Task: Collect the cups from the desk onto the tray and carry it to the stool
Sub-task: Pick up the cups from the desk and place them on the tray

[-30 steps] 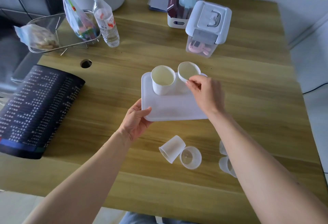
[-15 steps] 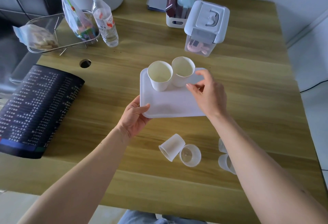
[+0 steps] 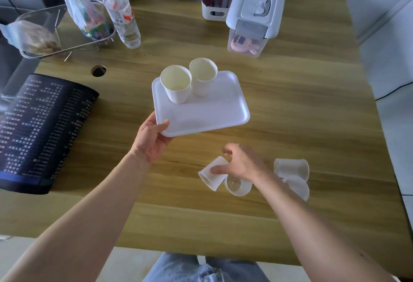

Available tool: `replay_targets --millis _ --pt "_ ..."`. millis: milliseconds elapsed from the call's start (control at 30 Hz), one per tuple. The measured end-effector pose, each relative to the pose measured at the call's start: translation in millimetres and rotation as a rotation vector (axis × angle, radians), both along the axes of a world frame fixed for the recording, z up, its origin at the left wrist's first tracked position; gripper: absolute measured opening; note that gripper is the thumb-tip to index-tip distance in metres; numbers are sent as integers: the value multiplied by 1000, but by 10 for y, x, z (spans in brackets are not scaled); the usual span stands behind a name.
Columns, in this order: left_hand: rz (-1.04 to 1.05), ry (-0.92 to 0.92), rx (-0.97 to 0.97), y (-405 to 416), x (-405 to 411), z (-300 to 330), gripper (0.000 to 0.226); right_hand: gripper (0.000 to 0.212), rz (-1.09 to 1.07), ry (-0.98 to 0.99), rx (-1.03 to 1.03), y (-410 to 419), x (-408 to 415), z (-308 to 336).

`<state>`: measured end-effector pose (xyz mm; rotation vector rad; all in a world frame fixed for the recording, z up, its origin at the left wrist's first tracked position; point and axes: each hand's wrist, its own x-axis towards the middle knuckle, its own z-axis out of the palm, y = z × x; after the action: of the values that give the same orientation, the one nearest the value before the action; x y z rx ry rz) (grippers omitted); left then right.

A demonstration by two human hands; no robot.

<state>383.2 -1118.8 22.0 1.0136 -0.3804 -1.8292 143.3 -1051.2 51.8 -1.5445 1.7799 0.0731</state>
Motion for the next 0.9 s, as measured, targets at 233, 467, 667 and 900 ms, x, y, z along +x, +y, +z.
replay_targets --millis 233,467,667,900 --pt "22 2 6 67 90 -34 42 86 103 165 1 70 254 -92" --pt "28 -16 9 98 135 -47 40 87 25 117 34 34 251 -50" --pt "31 0 -11 56 144 -7 42 93 -219 -241 154 -123 -76 237" --pt "18 14 -20 4 35 45 46 74 -437 -659 171 -301 -452 482"
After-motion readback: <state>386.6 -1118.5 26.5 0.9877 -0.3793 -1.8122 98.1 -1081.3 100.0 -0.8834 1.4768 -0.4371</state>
